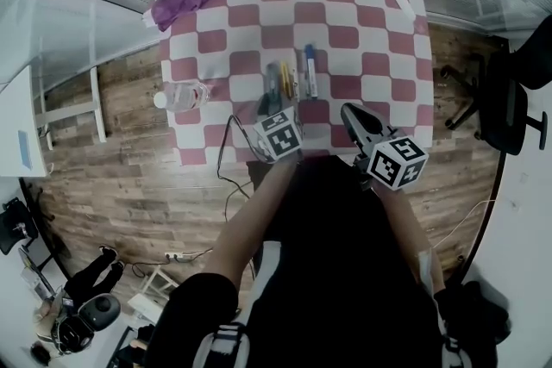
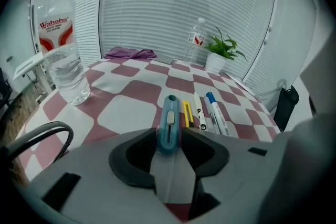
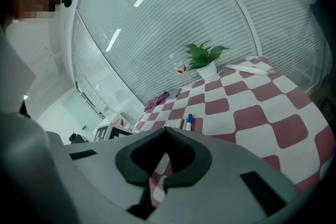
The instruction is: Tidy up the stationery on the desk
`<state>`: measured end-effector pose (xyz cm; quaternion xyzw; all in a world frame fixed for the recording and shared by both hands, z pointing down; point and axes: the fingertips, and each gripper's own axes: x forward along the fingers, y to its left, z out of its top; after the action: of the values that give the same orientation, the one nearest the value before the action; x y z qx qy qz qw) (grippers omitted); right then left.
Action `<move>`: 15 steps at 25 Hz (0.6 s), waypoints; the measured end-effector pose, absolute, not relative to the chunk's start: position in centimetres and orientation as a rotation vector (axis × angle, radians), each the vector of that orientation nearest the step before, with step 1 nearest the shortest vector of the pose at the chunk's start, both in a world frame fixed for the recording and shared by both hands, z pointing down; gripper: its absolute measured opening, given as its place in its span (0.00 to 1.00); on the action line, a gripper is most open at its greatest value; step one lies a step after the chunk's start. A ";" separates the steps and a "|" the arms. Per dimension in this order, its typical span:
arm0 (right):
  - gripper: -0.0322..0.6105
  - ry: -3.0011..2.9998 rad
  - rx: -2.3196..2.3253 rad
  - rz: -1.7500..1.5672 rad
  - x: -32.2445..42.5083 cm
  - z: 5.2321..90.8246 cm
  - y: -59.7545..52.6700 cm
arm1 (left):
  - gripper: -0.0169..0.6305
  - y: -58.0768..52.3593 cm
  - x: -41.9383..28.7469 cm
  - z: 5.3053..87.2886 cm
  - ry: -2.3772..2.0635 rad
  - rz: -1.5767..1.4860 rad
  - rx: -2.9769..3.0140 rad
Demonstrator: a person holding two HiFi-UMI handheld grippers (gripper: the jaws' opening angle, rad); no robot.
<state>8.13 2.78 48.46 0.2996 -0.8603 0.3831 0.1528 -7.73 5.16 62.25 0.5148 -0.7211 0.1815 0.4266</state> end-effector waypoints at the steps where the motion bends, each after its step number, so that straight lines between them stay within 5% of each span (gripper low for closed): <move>1: 0.08 -2.468 0.861 1.099 8.2 48.5 2.8 | 0.29 5.0 -7.8 62.0 -1.806 0.446 1.291; 15: 0.08 -2.534 0.881 1.078 6.1 47.2 5.1 | 0.30 7.0 -7.4 57.0 -1.737 0.433 1.544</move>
<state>6.07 5.12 47.18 0.3023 -0.8696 0.3699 0.1249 -7.35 7.02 56.99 0.6045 -0.6798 0.1696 0.3791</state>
